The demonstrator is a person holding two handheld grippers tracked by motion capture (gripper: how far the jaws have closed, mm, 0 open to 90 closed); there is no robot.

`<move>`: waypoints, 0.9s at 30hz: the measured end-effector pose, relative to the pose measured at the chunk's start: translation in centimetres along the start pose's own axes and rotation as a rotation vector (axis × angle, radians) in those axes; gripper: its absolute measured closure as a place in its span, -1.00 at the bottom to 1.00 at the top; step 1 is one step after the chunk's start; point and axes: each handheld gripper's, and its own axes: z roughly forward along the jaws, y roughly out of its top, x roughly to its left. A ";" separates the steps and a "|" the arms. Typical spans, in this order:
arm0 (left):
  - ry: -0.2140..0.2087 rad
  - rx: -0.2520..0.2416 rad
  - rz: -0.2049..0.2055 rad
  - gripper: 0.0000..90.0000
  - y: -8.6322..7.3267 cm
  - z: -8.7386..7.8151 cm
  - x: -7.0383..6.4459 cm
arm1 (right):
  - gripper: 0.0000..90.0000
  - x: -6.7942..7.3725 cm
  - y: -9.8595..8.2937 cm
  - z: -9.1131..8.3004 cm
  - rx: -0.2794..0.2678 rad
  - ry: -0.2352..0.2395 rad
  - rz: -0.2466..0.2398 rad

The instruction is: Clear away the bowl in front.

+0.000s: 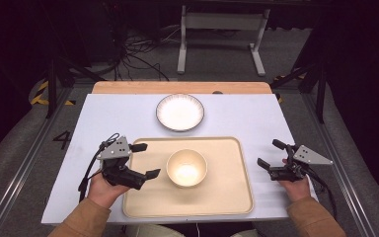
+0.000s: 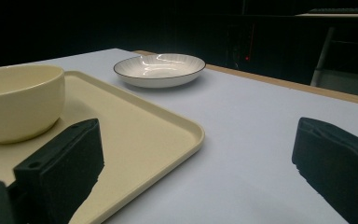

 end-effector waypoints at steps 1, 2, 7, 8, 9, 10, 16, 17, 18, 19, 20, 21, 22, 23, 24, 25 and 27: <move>0.012 -0.007 -0.004 -0.88 -0.2 -0.1 0.0 | -0.95 0.0 0.0 0.0 0.000 0.000 0.000; 0.029 -0.017 -0.007 -0.93 -0.4 -0.2 0.0 | -0.95 0.0 0.0 0.0 0.000 0.000 0.000; 0.040 -0.065 -0.014 -0.99 -1.4 -0.9 0.3 | -0.95 0.0 0.0 0.0 -0.001 0.000 -0.001; 0.037 -0.073 -0.018 -0.99 -1.6 -1.0 0.3 | -0.95 0.0 0.0 0.0 -0.002 0.000 -0.001; 0.037 -0.073 -0.018 -0.99 -1.6 -1.0 0.3 | -0.95 0.0 0.0 0.0 -0.002 0.000 -0.001; 0.040 -0.077 -0.026 -0.99 -2.0 -1.2 0.4 | -0.96 0.0 0.0 0.0 -0.002 0.000 -0.002; 0.051 -0.137 -0.054 -0.99 -3.5 -1.9 0.8 | -0.96 0.0 0.0 0.0 -0.003 0.000 -0.003; 0.052 -0.145 -0.053 -0.99 -3.7 -2.0 0.9 | -0.95 0.0 0.0 0.0 -0.003 0.000 -0.003; 0.055 -0.151 -0.050 -0.99 -3.8 -2.1 0.9 | -0.95 0.0 0.0 0.0 -0.003 -0.001 -0.002; 0.063 -0.158 -0.059 -0.99 -4.1 -2.2 0.9 | -0.96 0.0 0.0 0.0 -0.003 -0.001 -0.003; 0.068 -0.162 -0.061 -0.99 -4.3 -2.2 0.9 | -0.95 0.0 0.0 0.0 -0.003 0.000 -0.002; 0.071 -0.165 -0.063 -0.99 -4.6 -2.3 1.0 | -0.96 0.0 0.0 0.0 -0.003 -0.001 -0.002; 0.086 -0.167 -0.063 -0.99 -4.9 -2.4 1.1 | -0.96 0.0 0.0 0.0 -0.003 -0.001 -0.002; 0.091 -0.164 -0.069 -0.99 -5.0 -2.4 1.1 | -0.96 0.0 0.0 0.0 -0.003 -0.001 -0.002; 0.103 -0.155 -0.067 -0.99 -5.3 -2.4 1.2 | -0.96 0.0 0.0 0.0 -0.004 -0.001 -0.003; 0.108 -0.162 -0.069 -0.97 -5.5 -2.4 1.3 | -0.96 0.0 0.0 0.0 -0.004 -0.001 -0.004; 0.111 -0.164 -0.078 -0.97 -5.8 -2.4 1.4 | -0.96 0.0 0.0 0.0 -0.006 0.001 -0.005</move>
